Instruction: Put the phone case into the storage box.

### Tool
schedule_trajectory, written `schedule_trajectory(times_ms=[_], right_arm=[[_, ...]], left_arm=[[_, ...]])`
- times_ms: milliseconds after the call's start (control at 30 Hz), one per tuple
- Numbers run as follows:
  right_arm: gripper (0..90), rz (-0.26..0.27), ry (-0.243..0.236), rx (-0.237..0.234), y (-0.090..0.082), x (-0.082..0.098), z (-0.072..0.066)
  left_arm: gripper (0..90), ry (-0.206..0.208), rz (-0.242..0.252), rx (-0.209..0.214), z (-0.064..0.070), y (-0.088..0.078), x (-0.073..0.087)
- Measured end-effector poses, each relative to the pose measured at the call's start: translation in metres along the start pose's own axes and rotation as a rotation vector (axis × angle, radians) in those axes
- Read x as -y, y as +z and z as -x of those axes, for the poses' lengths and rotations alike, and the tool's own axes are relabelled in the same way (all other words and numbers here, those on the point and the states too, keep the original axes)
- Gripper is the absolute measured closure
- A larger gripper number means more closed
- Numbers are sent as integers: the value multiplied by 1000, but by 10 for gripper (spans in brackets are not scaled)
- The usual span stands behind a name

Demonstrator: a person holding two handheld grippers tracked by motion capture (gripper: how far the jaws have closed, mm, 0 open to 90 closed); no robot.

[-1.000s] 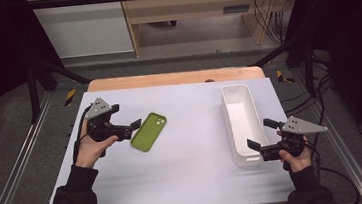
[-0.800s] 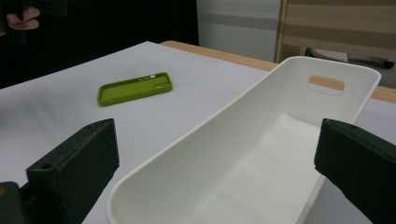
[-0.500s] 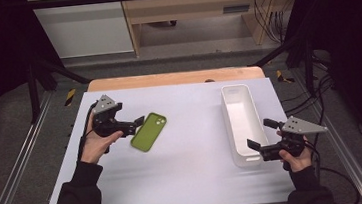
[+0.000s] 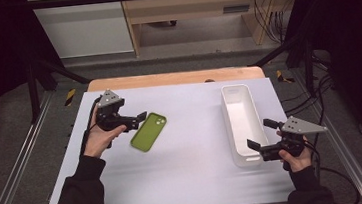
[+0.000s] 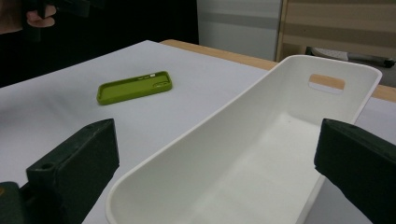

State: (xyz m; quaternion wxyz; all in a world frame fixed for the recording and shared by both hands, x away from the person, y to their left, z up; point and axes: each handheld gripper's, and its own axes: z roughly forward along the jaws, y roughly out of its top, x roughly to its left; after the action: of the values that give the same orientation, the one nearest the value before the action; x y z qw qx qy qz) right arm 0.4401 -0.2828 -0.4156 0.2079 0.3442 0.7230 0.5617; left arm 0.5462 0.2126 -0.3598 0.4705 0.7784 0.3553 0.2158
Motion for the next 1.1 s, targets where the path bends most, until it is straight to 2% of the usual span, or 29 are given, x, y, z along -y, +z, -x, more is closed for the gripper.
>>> schedule_trajectory(times_ms=[500, 1100], right_arm=[[3, 0, 0, -1, 0, 0, 1], [3, -3, 5, 1, 0, 1, 1]], left_arm=[[16, 20, -29, -4, -3, 15, -4], [22, 10, -44, -28, -11, 32, -2]])
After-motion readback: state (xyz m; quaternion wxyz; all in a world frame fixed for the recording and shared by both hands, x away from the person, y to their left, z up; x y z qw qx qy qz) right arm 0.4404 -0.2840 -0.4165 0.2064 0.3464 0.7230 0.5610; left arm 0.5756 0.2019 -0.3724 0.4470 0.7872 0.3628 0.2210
